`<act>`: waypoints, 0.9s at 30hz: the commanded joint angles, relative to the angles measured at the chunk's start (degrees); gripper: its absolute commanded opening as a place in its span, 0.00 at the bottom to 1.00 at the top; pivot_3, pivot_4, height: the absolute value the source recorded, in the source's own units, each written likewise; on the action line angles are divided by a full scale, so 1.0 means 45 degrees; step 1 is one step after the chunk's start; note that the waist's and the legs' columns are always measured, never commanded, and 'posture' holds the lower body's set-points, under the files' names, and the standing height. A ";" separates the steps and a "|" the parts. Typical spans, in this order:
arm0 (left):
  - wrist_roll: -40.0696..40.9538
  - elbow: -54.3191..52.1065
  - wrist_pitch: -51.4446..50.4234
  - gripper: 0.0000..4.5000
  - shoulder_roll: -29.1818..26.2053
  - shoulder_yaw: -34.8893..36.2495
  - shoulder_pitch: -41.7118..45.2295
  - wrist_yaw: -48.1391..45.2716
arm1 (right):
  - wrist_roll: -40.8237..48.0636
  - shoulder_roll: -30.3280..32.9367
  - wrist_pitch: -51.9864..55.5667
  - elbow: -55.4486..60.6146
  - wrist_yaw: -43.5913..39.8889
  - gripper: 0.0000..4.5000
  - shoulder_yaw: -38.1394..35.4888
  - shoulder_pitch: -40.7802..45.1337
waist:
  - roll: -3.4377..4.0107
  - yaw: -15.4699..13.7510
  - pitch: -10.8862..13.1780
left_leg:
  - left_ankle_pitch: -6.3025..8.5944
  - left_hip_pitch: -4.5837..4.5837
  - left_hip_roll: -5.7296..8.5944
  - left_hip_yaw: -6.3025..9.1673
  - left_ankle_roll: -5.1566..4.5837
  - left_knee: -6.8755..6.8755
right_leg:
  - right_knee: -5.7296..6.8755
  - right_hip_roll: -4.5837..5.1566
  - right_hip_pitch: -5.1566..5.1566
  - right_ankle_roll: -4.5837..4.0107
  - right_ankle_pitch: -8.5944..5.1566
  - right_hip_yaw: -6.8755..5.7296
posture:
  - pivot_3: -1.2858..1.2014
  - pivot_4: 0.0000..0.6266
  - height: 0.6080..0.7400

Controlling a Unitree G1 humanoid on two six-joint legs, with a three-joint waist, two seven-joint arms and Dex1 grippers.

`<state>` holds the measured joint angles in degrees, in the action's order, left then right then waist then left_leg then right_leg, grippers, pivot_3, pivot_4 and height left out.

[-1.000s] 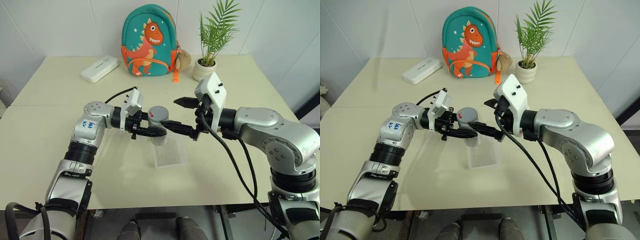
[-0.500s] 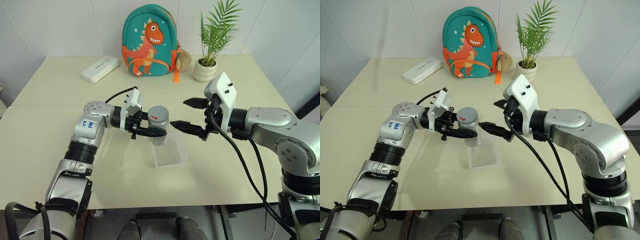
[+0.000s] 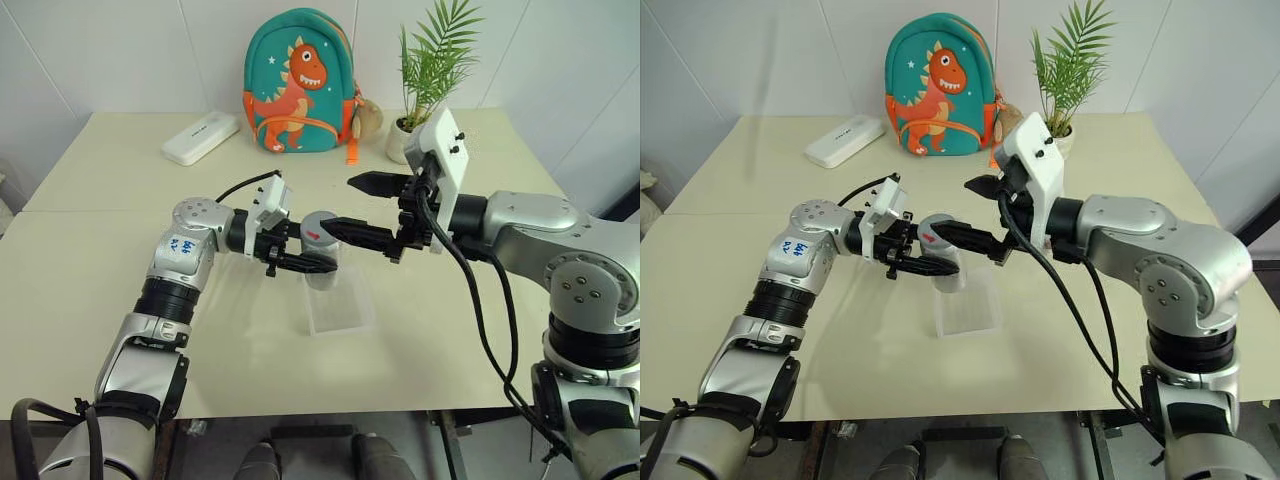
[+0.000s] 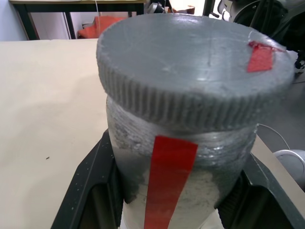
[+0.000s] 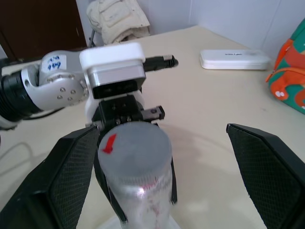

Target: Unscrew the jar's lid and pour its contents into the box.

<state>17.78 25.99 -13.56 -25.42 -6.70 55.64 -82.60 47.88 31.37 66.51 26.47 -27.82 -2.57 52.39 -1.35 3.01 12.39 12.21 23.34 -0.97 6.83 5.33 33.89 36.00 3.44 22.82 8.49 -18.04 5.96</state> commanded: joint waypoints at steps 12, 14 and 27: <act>0.0084 0.0033 0.0255 0.46 0.0066 0.0086 0.0459 -0.0056 | -0.0856 -0.0504 -0.0613 0.0163 -0.0217 1.00 0.1567 0.0321 | 0.0002 0.0029 0.0001 | 0.0000 -0.0001 -0.0001 0.0000 0.0000 -0.0001 | 0.0004 -0.0001 0.0003 0.0000 0.0000 0.0000 | 0.52 0.24 1.00; 0.0088 0.0036 0.0248 0.46 0.0073 0.0089 0.0461 -0.0050 | -0.1047 -0.0476 -0.0695 0.0117 -0.0285 1.00 0.1706 0.0298 | 0.0002 0.0027 0.0001 | 0.0000 -0.0001 -0.0001 0.0000 0.0000 -0.0001 | 0.0004 -0.0002 0.0004 0.0000 0.0000 0.0000 | 0.52 0.24 1.00; 0.0087 -0.0019 0.0258 0.46 0.0041 0.0099 0.0398 -0.0036 | -0.1531 -0.0568 -0.0863 -0.0028 -0.0512 1.00 0.1835 0.0274 | 0.0002 0.0029 0.0001 | 0.0000 -0.0001 -0.0001 0.0000 0.0000 -0.0001 | 0.0006 -0.0002 0.0004 0.0000 0.0000 0.0000 | 0.52 0.24 1.00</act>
<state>17.78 26.90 -13.06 -25.13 -6.86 55.96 -82.60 41.45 28.75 63.90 25.20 -29.52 6.30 53.11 -1.34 3.14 12.40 12.21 23.33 -0.97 6.84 5.33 33.89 36.03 3.43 22.84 8.49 -18.04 5.96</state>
